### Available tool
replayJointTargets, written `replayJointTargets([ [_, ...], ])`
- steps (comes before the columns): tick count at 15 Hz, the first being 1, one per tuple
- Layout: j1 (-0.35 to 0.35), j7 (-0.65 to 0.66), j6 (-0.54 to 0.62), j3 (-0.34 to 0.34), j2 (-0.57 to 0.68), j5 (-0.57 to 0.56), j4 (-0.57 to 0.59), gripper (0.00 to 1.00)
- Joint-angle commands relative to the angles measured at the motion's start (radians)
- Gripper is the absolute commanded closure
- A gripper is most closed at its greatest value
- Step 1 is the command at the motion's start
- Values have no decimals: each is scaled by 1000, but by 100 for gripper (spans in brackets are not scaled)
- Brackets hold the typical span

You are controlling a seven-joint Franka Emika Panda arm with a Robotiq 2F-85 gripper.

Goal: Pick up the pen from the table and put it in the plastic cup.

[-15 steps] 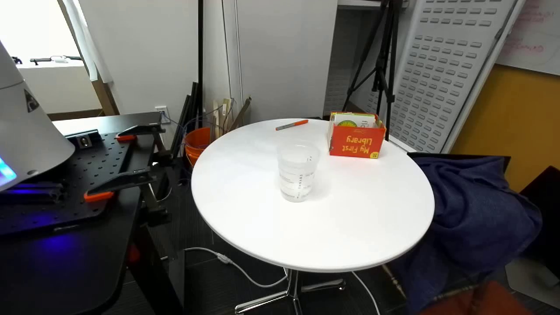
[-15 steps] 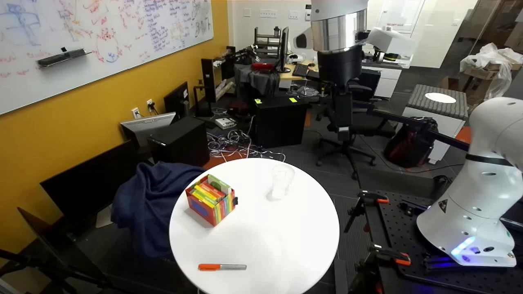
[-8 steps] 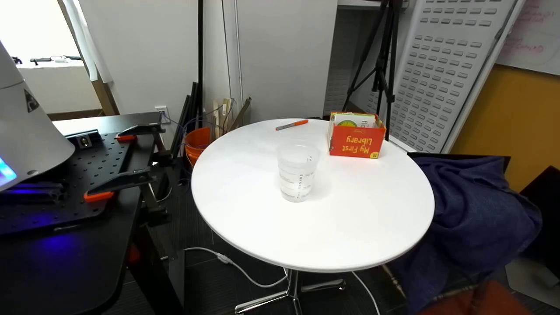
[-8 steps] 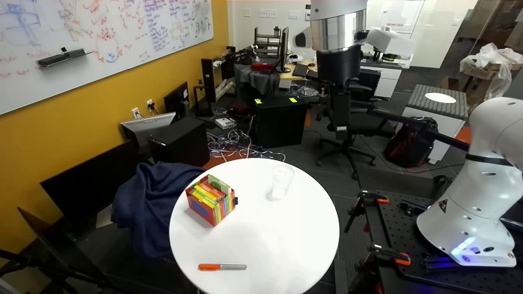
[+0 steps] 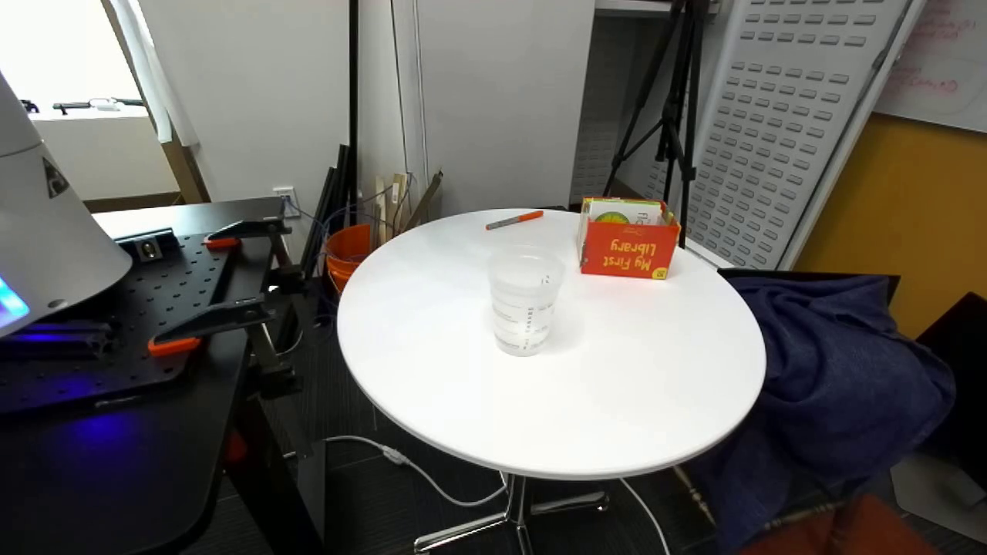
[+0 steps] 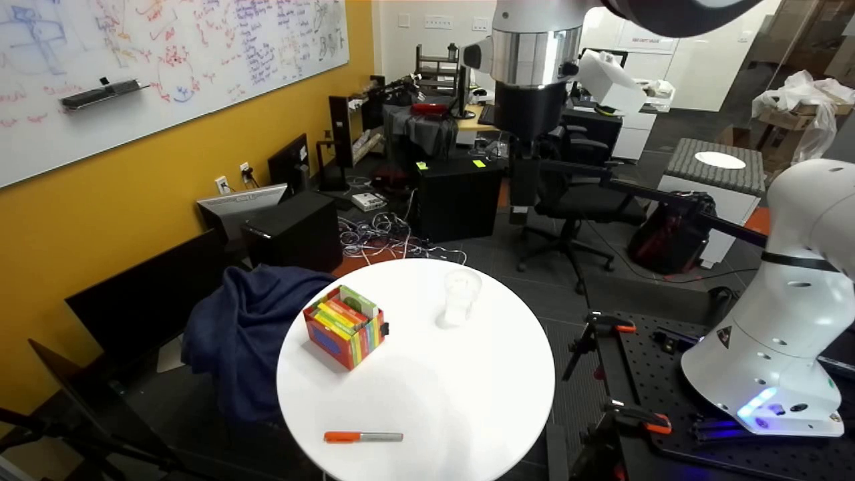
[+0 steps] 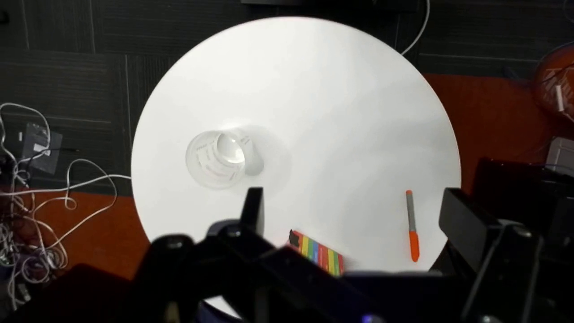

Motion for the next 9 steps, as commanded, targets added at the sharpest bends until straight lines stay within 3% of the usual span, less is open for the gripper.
replayJointTargets([
  [1,11,13,115,13,5,-21,-30,0],
  [9,38,-25,358,14,47,9,-88,0],
])
